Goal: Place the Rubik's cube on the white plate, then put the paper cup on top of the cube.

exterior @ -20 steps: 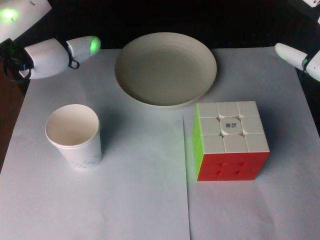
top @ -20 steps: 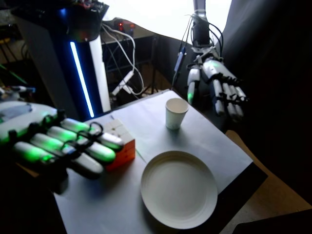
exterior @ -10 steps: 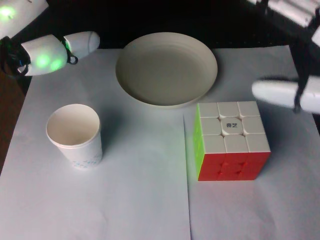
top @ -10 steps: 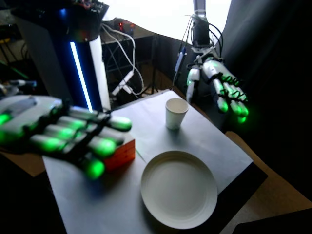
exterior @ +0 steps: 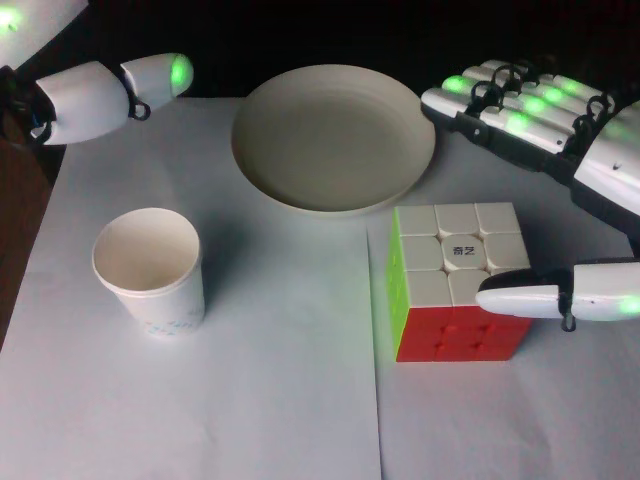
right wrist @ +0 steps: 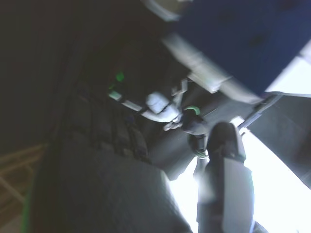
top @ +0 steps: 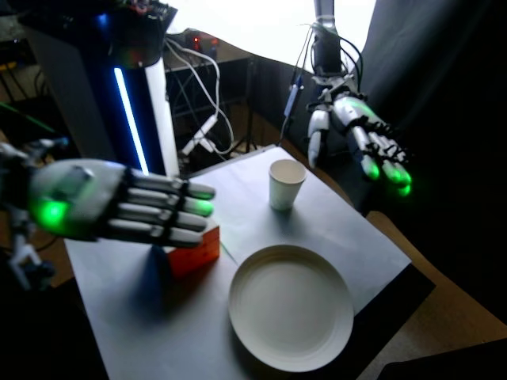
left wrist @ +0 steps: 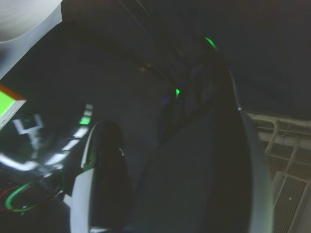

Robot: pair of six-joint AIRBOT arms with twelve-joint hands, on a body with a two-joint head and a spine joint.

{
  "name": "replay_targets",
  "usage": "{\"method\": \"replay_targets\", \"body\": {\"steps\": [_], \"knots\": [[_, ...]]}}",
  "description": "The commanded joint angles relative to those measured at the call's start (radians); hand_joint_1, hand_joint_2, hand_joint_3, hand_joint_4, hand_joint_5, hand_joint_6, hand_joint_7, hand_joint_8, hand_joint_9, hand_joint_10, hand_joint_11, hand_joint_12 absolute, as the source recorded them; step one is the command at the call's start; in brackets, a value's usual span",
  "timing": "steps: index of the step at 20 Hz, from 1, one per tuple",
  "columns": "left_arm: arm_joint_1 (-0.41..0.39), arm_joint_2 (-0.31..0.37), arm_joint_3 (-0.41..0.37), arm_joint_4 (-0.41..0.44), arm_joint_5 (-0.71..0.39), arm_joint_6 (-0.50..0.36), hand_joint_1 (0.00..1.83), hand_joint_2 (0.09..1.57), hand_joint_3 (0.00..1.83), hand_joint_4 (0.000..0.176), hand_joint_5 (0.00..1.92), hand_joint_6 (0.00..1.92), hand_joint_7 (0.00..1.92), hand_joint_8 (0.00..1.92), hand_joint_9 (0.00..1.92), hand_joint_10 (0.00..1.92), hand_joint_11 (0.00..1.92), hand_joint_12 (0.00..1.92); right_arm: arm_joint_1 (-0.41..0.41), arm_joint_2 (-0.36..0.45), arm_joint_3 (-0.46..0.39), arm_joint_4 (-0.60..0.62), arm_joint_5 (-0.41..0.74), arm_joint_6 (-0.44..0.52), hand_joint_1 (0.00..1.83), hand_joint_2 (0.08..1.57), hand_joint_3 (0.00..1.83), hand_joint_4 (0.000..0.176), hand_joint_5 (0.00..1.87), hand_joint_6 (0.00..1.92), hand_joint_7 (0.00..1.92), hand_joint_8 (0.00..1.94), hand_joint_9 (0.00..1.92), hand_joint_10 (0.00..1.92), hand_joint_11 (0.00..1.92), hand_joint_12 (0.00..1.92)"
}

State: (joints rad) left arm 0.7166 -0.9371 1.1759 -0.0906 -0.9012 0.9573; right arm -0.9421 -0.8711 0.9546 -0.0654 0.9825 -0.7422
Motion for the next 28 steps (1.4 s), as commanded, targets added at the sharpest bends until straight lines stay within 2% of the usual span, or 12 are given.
{"method": "replay_targets", "body": {"steps": [1, 4, 5, 12, 15, 16, 17, 19, 20, 22, 26, 28], "knots": [[-0.012, 0.005, 0.005, -0.009, -0.122, -0.002, 0.34, 1.38, 0.0, 0.073, 0.1, 0.0, 0.05, 0.0, 0.03, 0.0, 0.0, 0.49, 0.001, -0.009, 0.003, 0.017, 0.13, 0.007, 0.65, 0.97, 0.0, 0.0, 0.0, 0.0, 0.0, 0.0, 0.0, 0.0, 0.0, 0.0], [-0.012, 0.005, 0.005, -0.011, -0.124, -0.002, 0.38, 1.37, 0.0, 0.081, 0.12, 0.0, 0.06, 0.0, 0.03, 0.0, 0.0, 0.51, -0.02, -0.043, 0.021, 0.035, 0.127, 0.015, 0.73, 0.97, 0.0, 0.018, 0.0, 0.0, 0.0, 0.0, 0.0, 0.0, 0.0, 0.0], [-0.011, 0.004, 0.005, -0.017, -0.129, -0.002, 0.38, 1.38, 0.0, 0.075, 0.12, 0.0, 0.06, 0.0, 0.03, 0.0, 0.0, 0.53, -0.033, -0.063, 0.041, 0.039, 0.126, 0.049, 0.66, 0.96, 0.0, 0.0, 0.0, 0.0, 0.0, 0.0, 0.0, 0.0, 0.01, 0.0], [-0.009, 0.003, 0.005, -0.021, -0.129, -0.002, 0.36, 1.38, 0.0, 0.058, 0.12, 0.0, 0.06, 0.0, 0.04, 0.0, 0.0, 0.47, -0.038, -0.11, 0.076, 0.041, 0.082, 0.062, 0.72, 0.97, 0.0, 0.0, 0.0, 0.0, 0.0, 0.0, 0.0, 0.0, 0.0, 0.0], [-0.009, 0.003, 0.005, -0.022, -0.128, -0.002, 0.44, 1.37, 0.0, 0.061, 0.15, 0.01, 0.07, 0.0, 0.04, 0.0, 0.0, 0.42, -0.037, -0.128, 0.086, 0.041, 0.071, 0.062, 0.82, 0.98, 0.0, 0.025, 0.0, 0.0, 0.0, 0.0, 0.0, 0.0, 0.0, 0.0], [-0.009, 0.003, 0.005, -0.022, -0.128, -0.002, 0.41, 1.38, 0.0, 0.054, 0.14, 0.0, 0.07, 0.0, 0.04, 0.0, 0.0, 0.48, -0.037, -0.134, 0.09, 0.041, 0.066, 0.062, 0.85, 1.01, 0.0, 0.0, 0.0, 0.0, 0.03, 0.03, 0.07, 0.03, 0.01, 0.47], [-0.009, 0.003, 0.005, -0.022, -0.128, -0.002, 0.4, 1.38, 0.0, 0.054, 0.13, 0.0, 0.07, 0.0, 0.05, 0.0, 0.0, 0.51, -0.037, -0.135, 0.09, 0.041, 0.065, 0.062, 0.85, 1.02, 0.0, 0.0, 0.0, 0.0, 0.11, 0.03, 0.16, 0.09, 0.0, 1.02], [-0.009, 0.003, 0.006, -0.022, -0.128, -0.002, 0.41, 1.38, 0.0, 0.057, 0.14, 0.0, 0.07, 0.0, 0.05, 0.0, 0.0, 0.59, -0.033, -0.142, 0.094, 0.041, 0.06, 0.062, 0.94, 1.05, 0.0, 0.0, 0.16, 0.04, 0.32, 0.05, 0.13, 0.74, 0.0, 1.35], [-0.01, 0.002, 0.006, -0.022, -0.127, -0.002, 0.41, 1.38, 0.0, 0.06, 0.14, 0.0, 0.08, 0.0, 0.06, 0.0, 0.0, 0.66, -0.03, -0.146, 0.097, 0.04, 0.058, 0.062, 1.07, 1.05, 0.0, 0.0, 0.25, 0.4, 0.28, 0.79, 0.23, 1.31, 0.13, 1.71], [-0.01, 0.002, 0.006, -0.022, -0.128, -0.002, 0.4, 1.38, 0.0, 0.07, 0.14, 0.0, 0.07, 0.0, 0.06, 0.0, 0.0, 0.66, -0.025, -0.148, 0.098, 0.039, 0.058, 0.062, 1.02, 1.09, 0.0, 0.0, 0.19, 1.11, 0.37, 1.13, 0.4, 1.54, 0.38, 1.89], [-0.009, 0.002, 0.006, -0.024, -0.129, -0.002, 0.43, 1.39, 0.0, 0.055, 0.14, 0.0, 0.08, 0.0, 0.06, 0.0, 0.0, 0.68, -0.013, -0.15, 0.1, 0.033, 0.058, 0.062, 1.05, 1.09, 0.0, 0.0, 0.34, 1.3, 0.56, 1.46, 0.7, 1.88, 0.76, 1.92], [-0.008, 0.002, 0.006, -0.024, -0.129, -0.002, 0.44, 1.39, 0.0, 0.055, 0.14, 0.0, 0.09, 0.0, 0.07, 0.0, 0.0, 0.67, -0.004, -0.15, 0.101, 0.031, 0.058, 0.062, 1.3, 1.21, 0.01, 0.0, 0.34, 1.37, 0.77, 1.38, 0.77, 1.91, 0.83, 1.92]]}}
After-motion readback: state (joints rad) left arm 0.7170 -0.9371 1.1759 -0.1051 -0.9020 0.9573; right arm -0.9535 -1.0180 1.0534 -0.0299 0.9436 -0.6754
